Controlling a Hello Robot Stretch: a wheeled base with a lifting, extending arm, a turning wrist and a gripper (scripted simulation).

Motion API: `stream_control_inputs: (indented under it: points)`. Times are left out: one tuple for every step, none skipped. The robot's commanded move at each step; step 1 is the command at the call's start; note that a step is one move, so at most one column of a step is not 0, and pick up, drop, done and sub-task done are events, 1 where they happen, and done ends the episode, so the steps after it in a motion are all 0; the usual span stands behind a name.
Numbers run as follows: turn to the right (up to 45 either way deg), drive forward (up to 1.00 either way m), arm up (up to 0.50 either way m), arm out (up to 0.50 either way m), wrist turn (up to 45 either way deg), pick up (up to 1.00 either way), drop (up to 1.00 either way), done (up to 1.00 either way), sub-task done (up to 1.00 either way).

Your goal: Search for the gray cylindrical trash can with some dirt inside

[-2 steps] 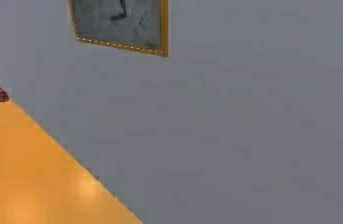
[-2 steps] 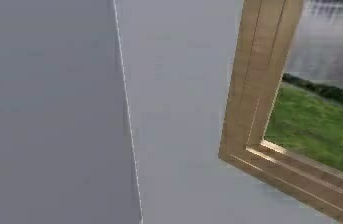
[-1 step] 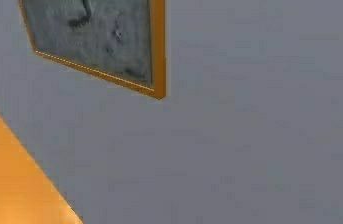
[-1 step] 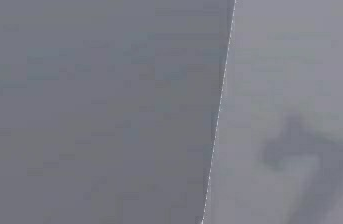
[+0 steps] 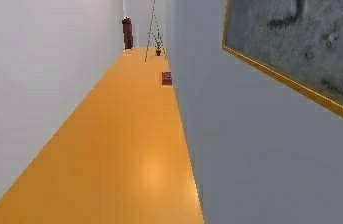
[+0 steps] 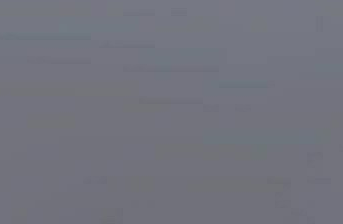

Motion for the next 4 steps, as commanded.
stream_control_inputs:
  points:
    - [0.0,0.45,0.00,0.00,0.0,0.00,0.00,0.00,0.00]
    - [-12.0,0.00,0.00,0.00,0.0,0.00,0.00,0.00,0.00]
    - [0.0,1.00,0.00,0.00,0.0,0.00,0.00,0.00,0.00]
    - [0.0,1.00,0.00,0.00,0.0,0.00,0.00,0.00,0.00]
